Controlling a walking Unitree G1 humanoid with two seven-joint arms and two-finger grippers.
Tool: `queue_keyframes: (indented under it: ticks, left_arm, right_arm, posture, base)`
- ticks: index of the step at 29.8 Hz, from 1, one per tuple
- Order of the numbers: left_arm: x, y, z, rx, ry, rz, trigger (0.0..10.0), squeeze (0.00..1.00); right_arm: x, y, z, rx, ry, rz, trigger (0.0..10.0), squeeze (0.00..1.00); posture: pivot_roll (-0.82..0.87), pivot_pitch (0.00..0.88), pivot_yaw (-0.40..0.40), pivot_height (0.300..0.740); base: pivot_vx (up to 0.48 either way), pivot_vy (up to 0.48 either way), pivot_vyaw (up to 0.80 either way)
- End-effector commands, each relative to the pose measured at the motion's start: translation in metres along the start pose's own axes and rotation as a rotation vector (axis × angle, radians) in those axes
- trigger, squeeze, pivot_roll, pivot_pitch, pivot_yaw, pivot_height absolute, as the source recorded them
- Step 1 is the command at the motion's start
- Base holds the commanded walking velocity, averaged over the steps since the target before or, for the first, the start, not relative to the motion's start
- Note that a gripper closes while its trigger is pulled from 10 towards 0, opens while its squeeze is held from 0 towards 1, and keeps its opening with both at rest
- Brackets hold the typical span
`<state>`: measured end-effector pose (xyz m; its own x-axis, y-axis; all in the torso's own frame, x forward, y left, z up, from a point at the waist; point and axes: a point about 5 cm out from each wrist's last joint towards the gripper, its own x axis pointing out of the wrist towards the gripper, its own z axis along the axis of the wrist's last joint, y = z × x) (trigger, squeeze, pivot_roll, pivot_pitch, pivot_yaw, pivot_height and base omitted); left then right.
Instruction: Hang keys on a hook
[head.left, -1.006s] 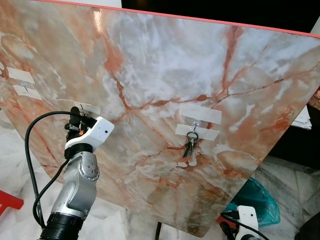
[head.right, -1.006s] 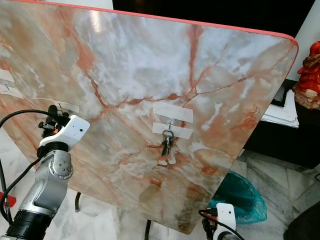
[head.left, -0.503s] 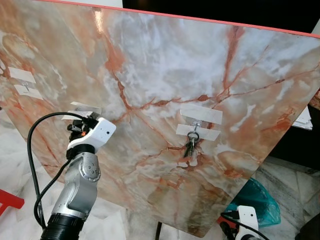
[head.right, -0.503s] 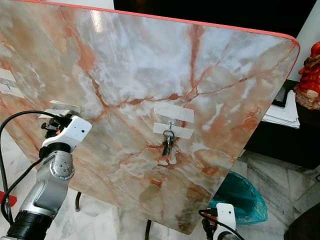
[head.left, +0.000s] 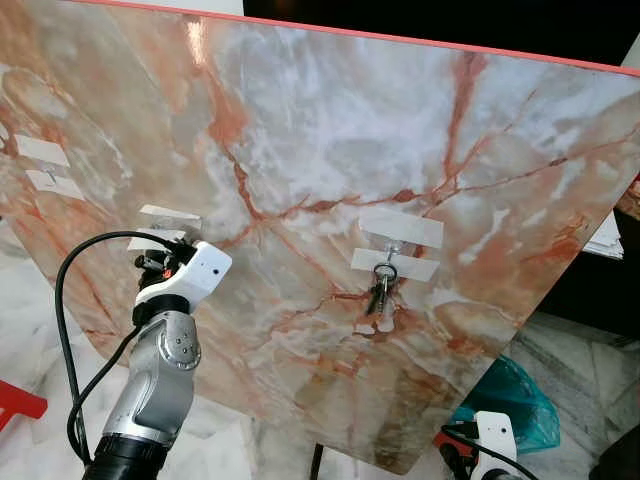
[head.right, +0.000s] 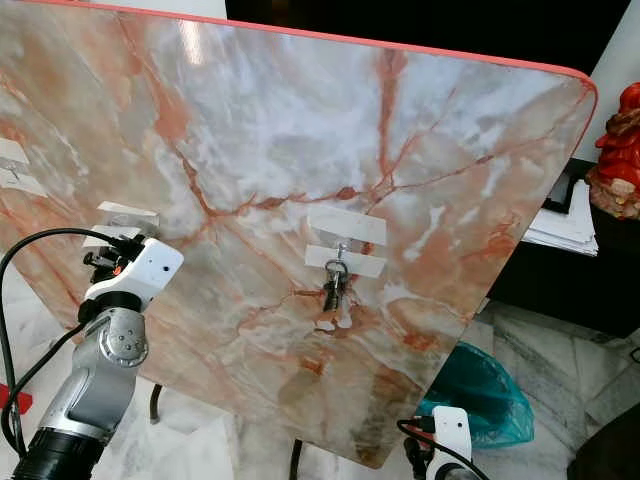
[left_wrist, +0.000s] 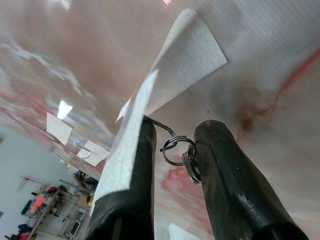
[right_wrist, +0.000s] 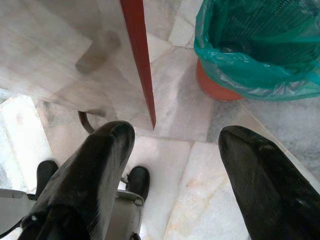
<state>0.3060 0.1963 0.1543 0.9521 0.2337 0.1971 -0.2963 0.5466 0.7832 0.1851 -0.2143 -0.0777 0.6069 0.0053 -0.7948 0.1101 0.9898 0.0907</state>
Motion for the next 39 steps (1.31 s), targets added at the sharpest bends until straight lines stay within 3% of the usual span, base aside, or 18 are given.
queue_keyframes:
  ticks: [1, 31, 33, 35, 37, 38, 39]
  left_arm:
    - [0.003, 0.007, 0.015, -0.010, -0.070, 0.022, 10.0, 0.00]
    - [0.013, 0.030, 0.050, 0.006, -0.199, 0.082, 10.0, 0.00]
    - [0.015, 0.031, 0.051, -0.010, -0.194, 0.084, 10.0, 0.00]
    - [0.021, 0.033, 0.049, -0.108, -0.148, 0.080, 10.0, 0.00]
    - [0.023, 0.034, 0.049, -0.155, -0.137, 0.077, 10.0, 0.00]
    - [0.026, 0.033, 0.050, -0.299, -0.128, 0.024, 10.0, 0.00]
    - [0.026, 0.033, 0.050, -0.299, -0.128, 0.024, 10.0, 0.00]
  right_arm:
    - [-0.001, -0.003, -0.002, 0.008, 0.000, -0.007, 10.0, 0.00]
    - [-0.001, -0.003, -0.001, 0.009, -0.002, -0.004, 10.0, 0.00]
    - [-0.001, -0.002, -0.001, 0.010, -0.002, -0.004, 10.0, 0.00]
    - [-0.001, -0.002, -0.001, 0.011, -0.002, -0.004, 10.0, 0.00]
    - [-0.001, -0.002, -0.001, 0.011, -0.002, -0.004, 10.0, 0.00]
    - [-0.001, -0.002, -0.001, 0.011, -0.002, -0.005, 10.0, 0.00]
    - [-0.001, -0.002, -0.001, 0.011, -0.002, -0.005, 10.0, 0.00]
  posture:
    - [0.06, 0.016, -0.063, 0.740]
    - [0.06, 0.017, -0.062, 0.740]
    - [0.06, 0.017, -0.062, 0.740]
    - [0.06, 0.017, -0.062, 0.740]
    - [0.06, 0.017, -0.062, 0.740]
    - [0.06, 0.016, -0.062, 0.740]
    - [0.06, 0.016, -0.062, 0.740]
  base:
    - [0.000, 0.000, 0.00]
    - [0.000, 0.000, 0.00]
    - [0.000, 0.000, 0.00]
    - [0.000, 0.000, 0.00]
    - [0.000, 0.000, 0.00]
    - [0.000, 0.000, 0.00]
    - [0.000, 0.000, 0.00]
